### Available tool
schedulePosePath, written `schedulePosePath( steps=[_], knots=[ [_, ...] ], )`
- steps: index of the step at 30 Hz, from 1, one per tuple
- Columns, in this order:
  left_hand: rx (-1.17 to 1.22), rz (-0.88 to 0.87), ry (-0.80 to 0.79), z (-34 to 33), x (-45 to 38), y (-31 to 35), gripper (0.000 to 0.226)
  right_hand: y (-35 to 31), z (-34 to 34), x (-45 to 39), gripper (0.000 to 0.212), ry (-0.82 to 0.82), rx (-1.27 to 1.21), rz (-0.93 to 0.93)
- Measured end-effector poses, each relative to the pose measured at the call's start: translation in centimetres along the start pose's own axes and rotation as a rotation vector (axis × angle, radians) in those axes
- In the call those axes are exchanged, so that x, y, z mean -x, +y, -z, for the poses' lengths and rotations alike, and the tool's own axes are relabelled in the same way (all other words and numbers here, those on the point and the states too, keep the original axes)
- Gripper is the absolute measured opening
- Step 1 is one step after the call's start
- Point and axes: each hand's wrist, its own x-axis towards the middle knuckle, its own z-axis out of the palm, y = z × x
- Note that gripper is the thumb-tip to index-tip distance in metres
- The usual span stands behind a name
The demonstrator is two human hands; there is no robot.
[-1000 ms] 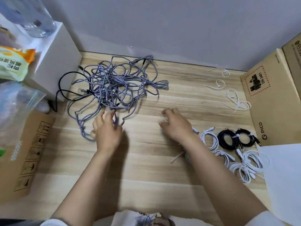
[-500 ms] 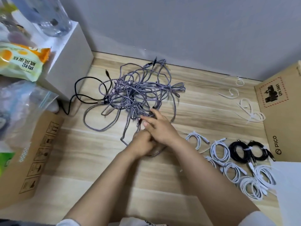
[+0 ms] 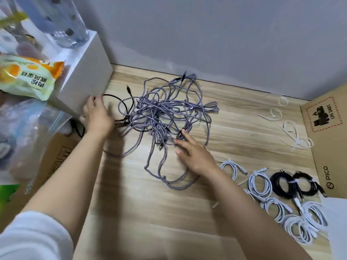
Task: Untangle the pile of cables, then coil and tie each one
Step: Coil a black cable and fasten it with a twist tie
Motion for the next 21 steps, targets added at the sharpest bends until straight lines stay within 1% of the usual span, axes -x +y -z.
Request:
schedulePosePath(
  steps=[2, 3, 4, 6, 8, 9, 10, 12, 14, 16, 18, 21],
  knots=[
    [-0.135, 0.040, -0.133, -0.3, -0.7, -0.6, 0.063, -0.1, 0.1, 0.1, 0.040, 0.005, 0.003, -0.005],
    [-0.203, 0.061, -0.181, -0.3, -0.9, -0.8, 0.066, -0.1, 0.1, 0.1, 0.040, 0.007, 0.004, -0.012],
    [-0.258, 0.075, -0.216, -0.4, -1.0, -1.0, 0.062, -0.2, 0.1, 0.2, 0.040, 0.007, 0.007, -0.019],
    [-0.335, 0.104, -0.288, -0.3, -1.1, -1.2, 0.046, -0.4, 0.1, 0.2, 0.041, 0.005, 0.025, -0.029],
    [-0.340, 0.112, -0.323, 0.5, -0.8, -0.9, 0.033, -0.6, 0.0, 0.2, 0.042, -0.001, 0.051, -0.037],
    [-0.272, 0.095, -0.303, 1.3, -0.6, -0.5, 0.031, -0.7, 0.0, 0.3, 0.043, -0.004, 0.069, -0.039],
    [-0.152, 0.067, -0.260, 2.3, -0.5, 0.0, 0.033, -0.8, -0.1, 0.3, 0.043, -0.004, 0.085, -0.044],
    [0.218, 0.004, -0.161, 4.7, 0.1, 1.8, 0.038, -0.8, -0.2, 0.3, 0.044, -0.009, 0.114, -0.054],
    [0.579, -0.050, -0.132, 7.4, 1.6, 4.4, 0.036, -0.9, -0.2, 0.3, 0.045, -0.015, 0.133, -0.056],
    [0.830, -0.154, -0.143, 10.7, 4.2, 7.2, 0.035, -1.0, -0.2, 0.5, 0.047, -0.039, 0.137, -0.063],
    [1.054, -0.215, -0.173, 13.3, 6.5, 9.7, 0.034, -1.0, -0.1, 0.4, 0.049, -0.079, 0.122, -0.082],
    [1.297, -0.269, -0.253, 16.1, 10.1, 12.0, 0.033, -1.0, 0.3, 0.7, 0.052, -0.129, 0.078, -0.072]
  ],
)
